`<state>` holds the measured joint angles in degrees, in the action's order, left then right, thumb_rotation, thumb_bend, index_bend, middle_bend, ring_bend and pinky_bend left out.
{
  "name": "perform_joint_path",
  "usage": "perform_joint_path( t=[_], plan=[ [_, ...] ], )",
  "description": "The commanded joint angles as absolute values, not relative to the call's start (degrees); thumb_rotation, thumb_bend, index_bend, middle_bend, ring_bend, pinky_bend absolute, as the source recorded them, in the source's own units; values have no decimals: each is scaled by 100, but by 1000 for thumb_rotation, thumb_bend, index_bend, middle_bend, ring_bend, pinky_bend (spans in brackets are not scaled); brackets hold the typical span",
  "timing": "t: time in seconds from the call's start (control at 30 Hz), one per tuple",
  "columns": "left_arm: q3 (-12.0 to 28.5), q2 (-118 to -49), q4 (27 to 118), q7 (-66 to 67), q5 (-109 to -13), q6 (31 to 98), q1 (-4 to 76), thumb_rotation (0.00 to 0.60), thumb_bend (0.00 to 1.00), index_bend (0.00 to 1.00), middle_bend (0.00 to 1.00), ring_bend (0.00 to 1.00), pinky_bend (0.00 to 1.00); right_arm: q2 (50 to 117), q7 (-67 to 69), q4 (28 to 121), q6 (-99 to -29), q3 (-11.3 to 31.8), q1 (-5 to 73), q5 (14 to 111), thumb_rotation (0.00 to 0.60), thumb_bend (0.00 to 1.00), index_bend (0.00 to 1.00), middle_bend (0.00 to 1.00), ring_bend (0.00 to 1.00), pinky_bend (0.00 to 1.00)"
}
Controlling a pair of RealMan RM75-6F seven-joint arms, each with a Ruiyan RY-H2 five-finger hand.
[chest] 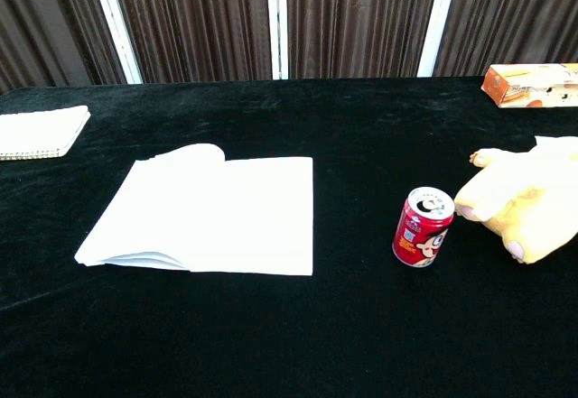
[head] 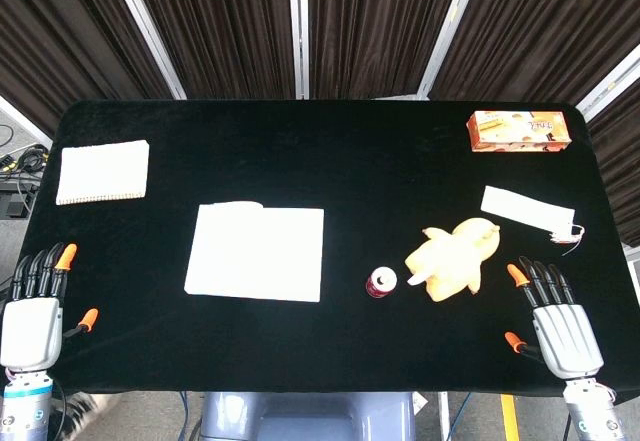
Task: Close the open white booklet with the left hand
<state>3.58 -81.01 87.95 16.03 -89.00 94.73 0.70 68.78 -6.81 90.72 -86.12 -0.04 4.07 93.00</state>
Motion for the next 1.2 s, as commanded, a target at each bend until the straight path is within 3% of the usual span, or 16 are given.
perform_joint_path(
  t=[0.03,0.8,1.2],
  plan=[
    [352,-8103,8797,1609,-8907,9472,72,600,204,0,0,0,0,6873,-683,9075,-8620,-5,405,9308,600,45,0,0,0,0],
    [337,-8157,8764,1720,-8924,9330,159,600,132,0,0,0,0,6865,-709,9120,-8633,-19,395,9335,600,45,0,0,0,0],
    [393,-8373,8725,2504,-8949,8167,926,600,164,0,0,0,0,6800,-615,9205,-8679,-16,395,9388,600,45,0,0,0,0]
  ],
)
